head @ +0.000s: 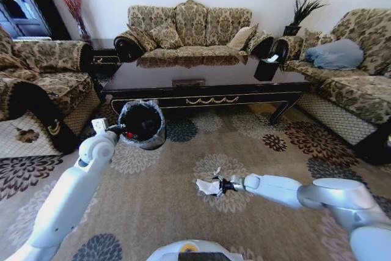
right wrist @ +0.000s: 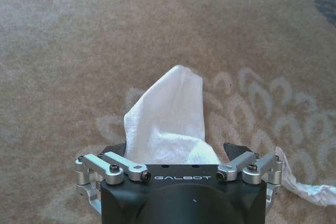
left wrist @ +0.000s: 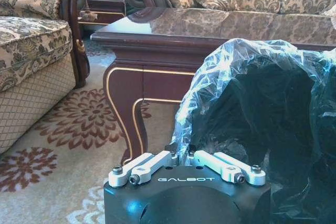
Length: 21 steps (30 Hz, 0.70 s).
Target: Move to the front of the table and pick up the trash from the floor, then place it into the trash bin.
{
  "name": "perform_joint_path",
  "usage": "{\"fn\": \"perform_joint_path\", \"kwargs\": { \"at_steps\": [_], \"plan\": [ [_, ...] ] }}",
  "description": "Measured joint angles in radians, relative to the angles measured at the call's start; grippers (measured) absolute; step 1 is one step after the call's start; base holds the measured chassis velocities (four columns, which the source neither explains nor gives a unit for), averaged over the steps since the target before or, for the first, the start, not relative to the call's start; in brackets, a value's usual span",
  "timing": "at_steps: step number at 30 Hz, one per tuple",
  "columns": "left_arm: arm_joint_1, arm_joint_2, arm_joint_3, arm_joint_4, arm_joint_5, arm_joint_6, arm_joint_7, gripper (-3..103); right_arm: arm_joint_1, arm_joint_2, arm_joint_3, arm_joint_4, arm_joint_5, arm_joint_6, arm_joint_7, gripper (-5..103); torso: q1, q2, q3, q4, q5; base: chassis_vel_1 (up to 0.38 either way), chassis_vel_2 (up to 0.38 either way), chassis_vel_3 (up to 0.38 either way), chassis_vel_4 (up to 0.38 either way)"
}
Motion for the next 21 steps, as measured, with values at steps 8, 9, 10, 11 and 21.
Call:
{"fn": "perform_joint_path", "kwargs": {
  "at_steps": [8, 9, 10, 11, 21],
  "plan": [
    [-0.022, 0.005, 0.003, -0.007, -0.016, 0.000, 0.002, 2, -0.003, 0.019, -0.006, -0.018, 0.023, 0.006, -0.018, 99, 0.000, 0.000, 0.000, -0.0001, 0.0002, 0.000, 0.000, 0.000, 0.000],
    [-0.022, 0.003, 0.004, -0.007, -0.016, 0.000, 0.002, 2, -0.005, 0.021, -0.004, -0.024, 0.019, 0.006, -0.018, 99, 0.000, 0.000, 0.000, -0.0002, 0.0001, 0.000, 0.000, 0.000, 0.000],
    [-0.023, 0.002, 0.005, -0.005, -0.016, 0.000, 0.002, 2, -0.007, 0.023, -0.001, -0.030, 0.014, 0.006, -0.019, 96, 0.000, 0.000, 0.000, -0.0002, 0.0000, 0.000, 0.000, 0.000, 0.000],
    [-0.023, 0.002, 0.005, -0.005, -0.016, 0.000, 0.002, 2, -0.007, 0.023, -0.001, -0.030, 0.014, 0.006, -0.019, 96, 0.000, 0.000, 0.000, -0.0002, 0.0000, 0.000, 0.000, 0.000, 0.000],
    [-0.027, 0.001, 0.010, 0.000, -0.014, 0.000, 0.001, 2, -0.011, 0.030, 0.014, -0.057, 0.005, 0.021, -0.042, 58, 0.000, 0.000, 0.000, -0.0002, 0.0001, 0.000, 0.000, 0.000, 0.000]
  ]
}}
